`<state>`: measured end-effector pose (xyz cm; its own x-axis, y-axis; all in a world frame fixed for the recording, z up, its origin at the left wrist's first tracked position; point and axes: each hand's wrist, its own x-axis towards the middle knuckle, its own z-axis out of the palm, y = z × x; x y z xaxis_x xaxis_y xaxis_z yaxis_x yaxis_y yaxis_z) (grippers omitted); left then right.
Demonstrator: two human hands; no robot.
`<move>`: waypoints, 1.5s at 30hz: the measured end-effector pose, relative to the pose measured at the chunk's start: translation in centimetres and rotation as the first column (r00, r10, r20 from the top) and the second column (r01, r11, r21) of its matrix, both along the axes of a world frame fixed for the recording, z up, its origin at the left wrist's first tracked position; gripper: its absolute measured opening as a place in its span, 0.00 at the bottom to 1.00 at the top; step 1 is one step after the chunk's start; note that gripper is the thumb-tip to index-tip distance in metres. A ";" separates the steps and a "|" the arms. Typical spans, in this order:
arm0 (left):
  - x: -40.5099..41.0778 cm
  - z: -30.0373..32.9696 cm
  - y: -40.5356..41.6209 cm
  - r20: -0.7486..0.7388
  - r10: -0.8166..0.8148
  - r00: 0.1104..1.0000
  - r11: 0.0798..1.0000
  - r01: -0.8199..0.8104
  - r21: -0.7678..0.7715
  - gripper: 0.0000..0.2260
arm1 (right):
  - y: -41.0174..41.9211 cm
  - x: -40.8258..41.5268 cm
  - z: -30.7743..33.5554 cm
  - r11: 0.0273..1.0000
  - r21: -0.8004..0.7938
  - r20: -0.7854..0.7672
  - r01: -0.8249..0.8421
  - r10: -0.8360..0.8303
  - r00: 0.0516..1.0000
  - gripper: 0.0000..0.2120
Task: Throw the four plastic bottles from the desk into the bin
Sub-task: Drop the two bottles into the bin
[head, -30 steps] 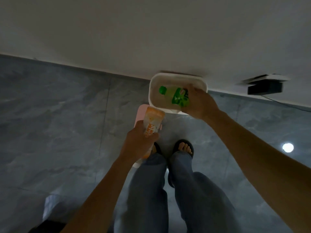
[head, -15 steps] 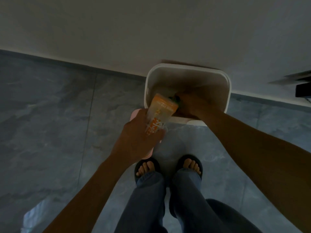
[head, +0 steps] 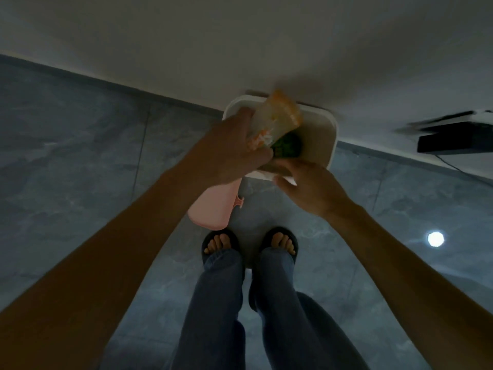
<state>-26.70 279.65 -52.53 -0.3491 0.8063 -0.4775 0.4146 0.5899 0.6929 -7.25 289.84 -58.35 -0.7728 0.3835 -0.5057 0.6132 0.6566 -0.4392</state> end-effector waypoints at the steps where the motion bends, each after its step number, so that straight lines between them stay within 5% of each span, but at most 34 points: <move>1: 0.1 0.3 1.4 -0.018 -0.047 0.999 0.999 0.047 0.022 0.25 | -0.4 0.4 0.1 0.999 0.034 0.015 -0.021 0.020 1.000 0.21; 6: 1.5 -2.6 6.0 -0.318 -0.439 0.840 0.898 0.426 -0.113 0.33 | -1.4 1.6 -1.7 0.966 0.244 -0.013 -0.081 0.087 0.996 0.14; 12: 2.7 -9.3 6.4 -0.440 -0.471 0.765 0.875 0.468 -0.122 0.22 | -2.0 2.5 -2.7 0.927 0.374 -0.132 -0.031 0.087 0.987 0.15; 17: 3.6 -13.1 6.1 -0.373 -0.568 0.734 0.820 0.543 -0.179 0.24 | -2.3 2.8 -3.4 0.932 0.363 -0.177 -0.004 0.073 0.981 0.19; 26: 3.2 -14.8 6.0 -0.210 -0.513 0.832 0.857 0.483 -0.179 0.20 | -2.2 2.8 -3.9 0.948 0.318 -0.135 -0.023 0.069 0.988 0.17; 31: 3.1 -10.9 3.6 -0.165 -0.434 0.886 0.898 0.411 -0.153 0.07 | -2.2 1.8 -1.4 0.978 0.203 -0.045 -0.038 0.048 0.998 0.20; 36: 3.2 -2.5 -2.0 -0.100 -0.234 0.967 0.971 0.227 -0.079 0.07 | -4.3 2.6 4.6 0.992 0.117 0.004 0.037 -0.037 0.999 0.23; 45: 6.8 15.7 -15.2 0.086 -0.067 0.994 0.923 0.095 -0.372 0.09 | -9.9 9.7 23.0 0.981 -0.131 0.315 0.144 -0.096 0.944 0.12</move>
